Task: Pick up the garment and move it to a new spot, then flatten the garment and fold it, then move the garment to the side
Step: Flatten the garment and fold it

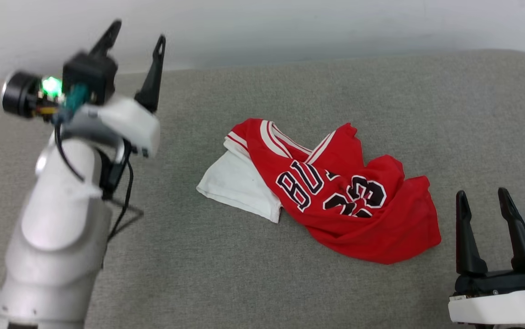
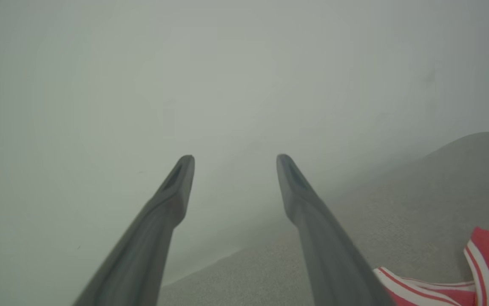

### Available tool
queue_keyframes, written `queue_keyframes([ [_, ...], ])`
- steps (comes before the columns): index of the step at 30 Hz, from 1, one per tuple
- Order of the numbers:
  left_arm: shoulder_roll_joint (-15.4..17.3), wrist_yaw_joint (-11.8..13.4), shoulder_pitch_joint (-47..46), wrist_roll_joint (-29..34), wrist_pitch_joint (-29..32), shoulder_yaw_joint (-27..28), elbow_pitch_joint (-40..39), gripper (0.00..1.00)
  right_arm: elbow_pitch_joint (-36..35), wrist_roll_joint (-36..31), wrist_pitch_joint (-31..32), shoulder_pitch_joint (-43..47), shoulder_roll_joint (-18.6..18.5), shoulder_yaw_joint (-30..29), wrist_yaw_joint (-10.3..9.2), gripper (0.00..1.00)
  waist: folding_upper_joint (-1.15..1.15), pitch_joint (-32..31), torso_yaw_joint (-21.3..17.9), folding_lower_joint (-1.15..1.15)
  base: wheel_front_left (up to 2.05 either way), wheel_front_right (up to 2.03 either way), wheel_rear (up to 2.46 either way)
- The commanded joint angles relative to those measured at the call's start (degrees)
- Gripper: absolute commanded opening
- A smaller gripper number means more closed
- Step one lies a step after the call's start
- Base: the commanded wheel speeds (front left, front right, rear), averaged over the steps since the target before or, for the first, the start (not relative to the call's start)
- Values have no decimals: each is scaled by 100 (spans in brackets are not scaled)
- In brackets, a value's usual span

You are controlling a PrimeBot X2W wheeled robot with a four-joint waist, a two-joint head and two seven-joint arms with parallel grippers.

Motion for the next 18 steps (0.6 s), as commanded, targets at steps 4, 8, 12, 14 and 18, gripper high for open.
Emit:
queue_keyframes([
  [4, 191, -34, -689, -587, 930, -834, 398, 100, -30, 3, -12, -149, 12, 10, -2, 100, 0, 208, -98, -1, 0, 0, 0],
  [8, 571, -27, -1201, -1614, 2089, -1946, 614, 100, -29, 9, -12, -219, 12, 57, -2, 100, 0, 342, -172, -1, 0, 0, 0],
  [12, 1219, -28, -1772, -3090, 3650, -3385, 530, 100, -41, 5, -12, -377, 12, 98, -2, 100, 0, 546, -326, -1, 0, 0, 0],
  [14, 1356, -29, -1879, -3541, 4097, -3762, 482, 100, -47, 1, -12, -409, 12, 97, -2, 100, 0, 611, -376, -1, 0, 0, 0],
  [18, 1678, -29, -2151, -4241, 4853, -4371, 358, 100, -68, 9, -12, -502, 12, 116, -2, 100, 0, 756, -484, -1, 0, 0, 0],
])
